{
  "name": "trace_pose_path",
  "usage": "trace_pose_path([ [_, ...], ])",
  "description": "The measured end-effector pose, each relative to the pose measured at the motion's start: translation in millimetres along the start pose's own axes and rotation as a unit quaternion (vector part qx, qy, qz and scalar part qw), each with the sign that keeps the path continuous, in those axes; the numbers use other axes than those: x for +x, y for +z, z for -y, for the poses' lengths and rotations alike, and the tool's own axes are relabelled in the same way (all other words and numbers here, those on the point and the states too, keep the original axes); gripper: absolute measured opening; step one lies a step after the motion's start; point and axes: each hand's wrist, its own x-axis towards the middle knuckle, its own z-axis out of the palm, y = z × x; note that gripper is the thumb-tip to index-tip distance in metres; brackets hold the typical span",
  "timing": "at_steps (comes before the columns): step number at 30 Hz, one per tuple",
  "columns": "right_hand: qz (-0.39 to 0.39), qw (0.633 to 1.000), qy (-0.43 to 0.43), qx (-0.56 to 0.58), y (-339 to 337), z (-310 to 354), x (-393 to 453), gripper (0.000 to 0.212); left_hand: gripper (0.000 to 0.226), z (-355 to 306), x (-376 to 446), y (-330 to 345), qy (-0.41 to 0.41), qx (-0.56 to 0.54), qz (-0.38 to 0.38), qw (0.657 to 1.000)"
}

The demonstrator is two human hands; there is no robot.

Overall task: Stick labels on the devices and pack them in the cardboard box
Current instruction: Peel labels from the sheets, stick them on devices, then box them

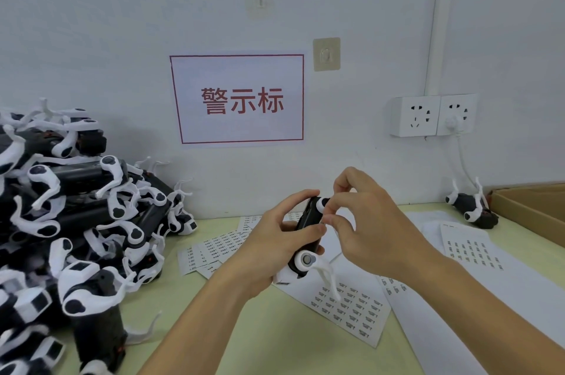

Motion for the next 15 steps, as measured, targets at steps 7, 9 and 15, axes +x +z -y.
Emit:
trace_pose_path([
  [7, -0.028, 0.999, -0.016, -0.043, 3.9, 4.2, -2.6, 0.005, 0.042, 4.7, 2.7, 2.9, 0.006, 0.009, -0.035, 0.999],
  [9, -0.042, 0.997, -0.017, -0.059, 4.4, 6.1, -3.4, 0.003, 0.042, 5.8, 3.6, 3.6, 0.009, 0.012, -0.04, 0.999],
  [15, -0.085, 0.989, -0.023, -0.116, 4.6, 11.7, -3.4, 0.006, 0.042, 4.8, 3.7, 2.4, 0.011, 0.025, -0.038, 0.999],
])
